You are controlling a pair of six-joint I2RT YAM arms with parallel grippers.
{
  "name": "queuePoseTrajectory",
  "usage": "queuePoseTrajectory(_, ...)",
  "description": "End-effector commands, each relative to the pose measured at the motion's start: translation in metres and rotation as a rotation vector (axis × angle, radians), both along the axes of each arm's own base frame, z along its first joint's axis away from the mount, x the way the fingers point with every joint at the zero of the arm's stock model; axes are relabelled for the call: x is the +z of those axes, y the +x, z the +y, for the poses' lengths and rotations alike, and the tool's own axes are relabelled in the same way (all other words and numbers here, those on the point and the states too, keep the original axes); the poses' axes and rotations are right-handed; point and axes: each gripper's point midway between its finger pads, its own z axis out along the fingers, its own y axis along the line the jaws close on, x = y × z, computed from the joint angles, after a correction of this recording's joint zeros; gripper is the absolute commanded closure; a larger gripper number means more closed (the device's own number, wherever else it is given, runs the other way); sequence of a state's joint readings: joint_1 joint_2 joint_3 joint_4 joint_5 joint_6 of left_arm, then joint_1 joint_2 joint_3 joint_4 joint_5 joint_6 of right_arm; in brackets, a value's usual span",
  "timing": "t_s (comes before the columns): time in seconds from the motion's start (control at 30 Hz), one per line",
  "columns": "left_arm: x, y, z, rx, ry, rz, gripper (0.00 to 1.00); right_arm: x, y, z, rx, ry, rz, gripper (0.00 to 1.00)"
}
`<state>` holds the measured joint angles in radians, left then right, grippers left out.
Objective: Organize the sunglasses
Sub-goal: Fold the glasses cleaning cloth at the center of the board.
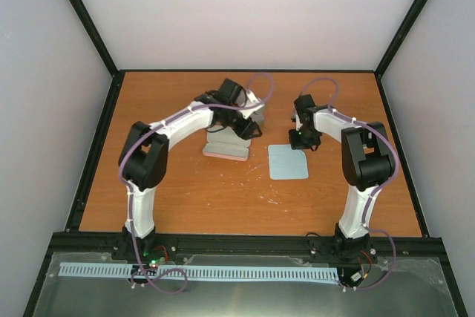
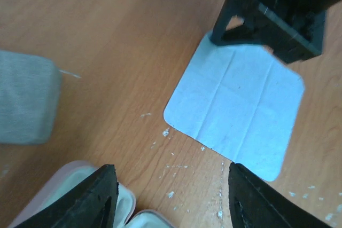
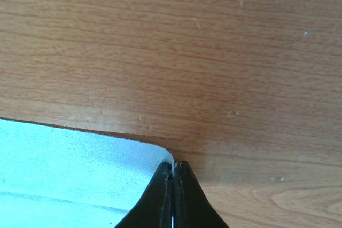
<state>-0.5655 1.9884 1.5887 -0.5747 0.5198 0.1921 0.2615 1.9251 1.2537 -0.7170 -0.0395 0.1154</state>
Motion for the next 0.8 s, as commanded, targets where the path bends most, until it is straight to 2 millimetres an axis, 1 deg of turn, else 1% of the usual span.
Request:
queuePoseTrajectory(0.0,-0.035,-0.013,-0.026,-0.042,0.152,-0.057,0.43,-0.015,-0.018,-0.007,-0.041,0.003,0.091,0.97)
queuePoseTrajectory(0.07,-0.047,-0.017,-0.033,-0.050,0.194,-0.075,0.43,-0.015,-0.017,-0.007,-0.047,0.008,0.089,0.97)
queuePoseTrajectory(0.13,-0.056,-0.017,-0.037,-0.047,0.237,-0.103,0.43,-0.013,-0.016,-0.006,-0.049,0.015,0.085,0.97)
queuePoseTrajectory(0.17,-0.060,-0.016,-0.037,-0.047,0.260,-0.116,0.44,-0.012,-0.014,-0.012,-0.070,0.024,0.082,0.97)
queuePoseTrajectory(0.27,-0.070,-0.013,-0.042,-0.042,0.304,-0.138,0.45,-0.007,-0.011,-0.013,-0.079,0.034,0.064,0.97)
queuePoseTrajectory(0.4,-0.077,-0.005,-0.047,-0.027,0.331,-0.154,0.49,-0.004,-0.011,-0.012,-0.085,0.048,0.053,0.97)
queuePoseTrajectory(0.6,-0.074,0.006,-0.057,-0.008,0.314,-0.166,0.55,-0.002,-0.015,-0.010,-0.088,0.067,0.048,0.97)
queuePoseTrajectory(0.67,-0.077,0.004,-0.064,-0.024,0.298,-0.141,0.56,-0.001,-0.017,-0.011,-0.090,0.068,0.045,0.97)
queuePoseTrajectory(0.77,-0.083,-0.006,-0.070,-0.052,0.294,-0.119,0.57,-0.001,-0.017,-0.011,-0.096,0.070,0.045,0.97)
